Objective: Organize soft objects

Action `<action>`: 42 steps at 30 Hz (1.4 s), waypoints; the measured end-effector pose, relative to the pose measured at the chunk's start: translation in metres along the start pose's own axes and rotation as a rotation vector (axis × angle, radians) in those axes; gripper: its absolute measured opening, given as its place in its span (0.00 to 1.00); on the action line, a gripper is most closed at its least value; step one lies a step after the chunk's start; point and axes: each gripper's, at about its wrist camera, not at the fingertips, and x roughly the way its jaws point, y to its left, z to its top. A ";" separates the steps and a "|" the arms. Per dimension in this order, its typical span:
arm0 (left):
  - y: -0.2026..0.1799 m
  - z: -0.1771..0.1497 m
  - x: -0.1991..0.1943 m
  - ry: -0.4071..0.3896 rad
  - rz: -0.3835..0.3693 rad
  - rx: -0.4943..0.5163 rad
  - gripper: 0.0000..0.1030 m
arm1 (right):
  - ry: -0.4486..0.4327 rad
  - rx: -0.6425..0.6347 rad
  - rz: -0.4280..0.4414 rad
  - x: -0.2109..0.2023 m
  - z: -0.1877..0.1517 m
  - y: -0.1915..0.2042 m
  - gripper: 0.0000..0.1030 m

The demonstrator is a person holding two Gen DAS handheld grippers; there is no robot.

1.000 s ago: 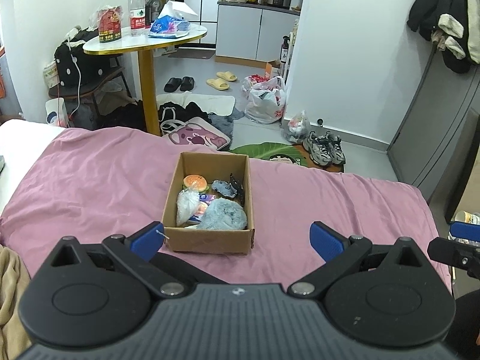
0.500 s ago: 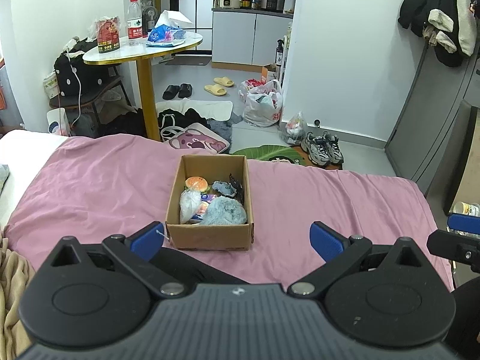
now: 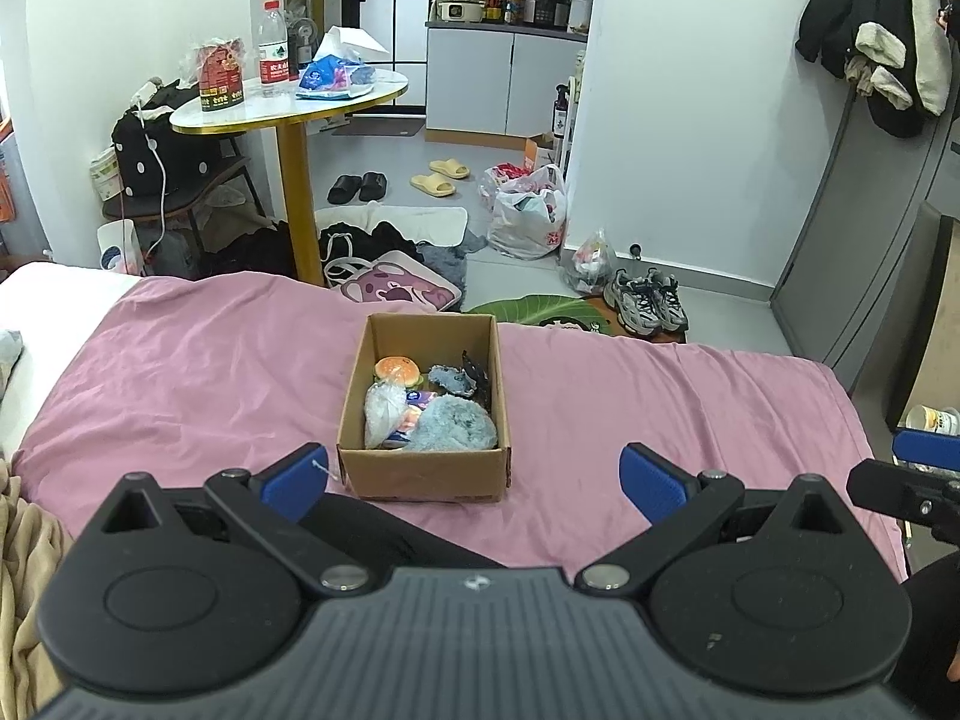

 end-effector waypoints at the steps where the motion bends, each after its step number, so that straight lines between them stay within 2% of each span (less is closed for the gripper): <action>1: 0.000 0.000 0.000 -0.001 0.000 -0.001 0.99 | 0.003 0.001 -0.001 0.000 0.000 0.000 1.00; 20: 0.008 -0.002 -0.003 0.003 -0.007 -0.012 0.99 | 0.020 -0.022 -0.020 0.006 -0.002 0.005 1.00; 42: 0.005 0.002 0.006 0.007 -0.031 -0.005 0.99 | 0.024 0.017 -0.043 0.013 -0.004 0.003 1.00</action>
